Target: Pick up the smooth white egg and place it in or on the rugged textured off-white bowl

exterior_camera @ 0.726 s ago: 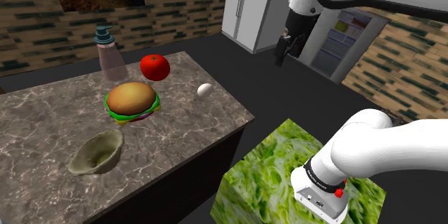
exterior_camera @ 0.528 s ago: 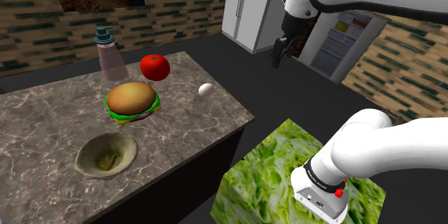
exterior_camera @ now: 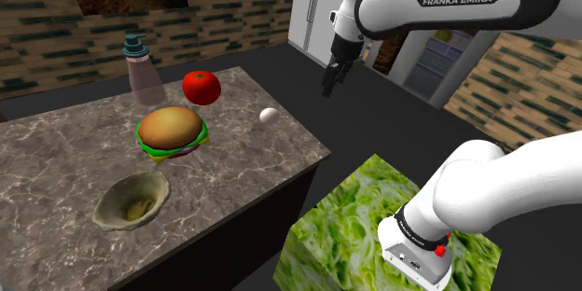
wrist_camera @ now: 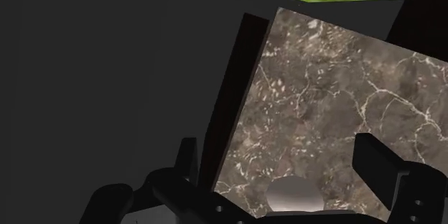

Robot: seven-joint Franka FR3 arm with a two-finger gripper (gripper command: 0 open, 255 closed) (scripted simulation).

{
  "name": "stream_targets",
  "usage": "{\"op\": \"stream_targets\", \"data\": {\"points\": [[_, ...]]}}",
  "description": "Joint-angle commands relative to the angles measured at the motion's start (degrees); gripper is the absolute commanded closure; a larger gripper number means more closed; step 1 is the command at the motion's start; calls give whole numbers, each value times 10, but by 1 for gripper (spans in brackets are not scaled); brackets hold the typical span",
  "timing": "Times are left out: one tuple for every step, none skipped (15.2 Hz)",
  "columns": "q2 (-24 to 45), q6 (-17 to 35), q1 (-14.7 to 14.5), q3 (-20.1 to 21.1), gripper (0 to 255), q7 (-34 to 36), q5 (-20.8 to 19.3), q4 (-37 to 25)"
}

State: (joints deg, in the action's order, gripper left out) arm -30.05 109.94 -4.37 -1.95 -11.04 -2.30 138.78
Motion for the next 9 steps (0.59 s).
{"op": "stream_targets", "data": {"points": [[42,44,-10,-6,0,-24,8,-4],[60,62,-16,-7,0,-36,13,-7],[79,79,-21,-9,0,-48,18,-10],[98,96,-26,-10,0,-60,24,-15],[117,112,-32,-11,0,-72,30,-20],[136,127,-37,-12,0,-85,36,-26],[156,142,-42,-12,0,-98,43,-32],[175,156,-47,-13,0,-111,50,-40],[194,169,-52,-13,0,-124,58,-47]]}}
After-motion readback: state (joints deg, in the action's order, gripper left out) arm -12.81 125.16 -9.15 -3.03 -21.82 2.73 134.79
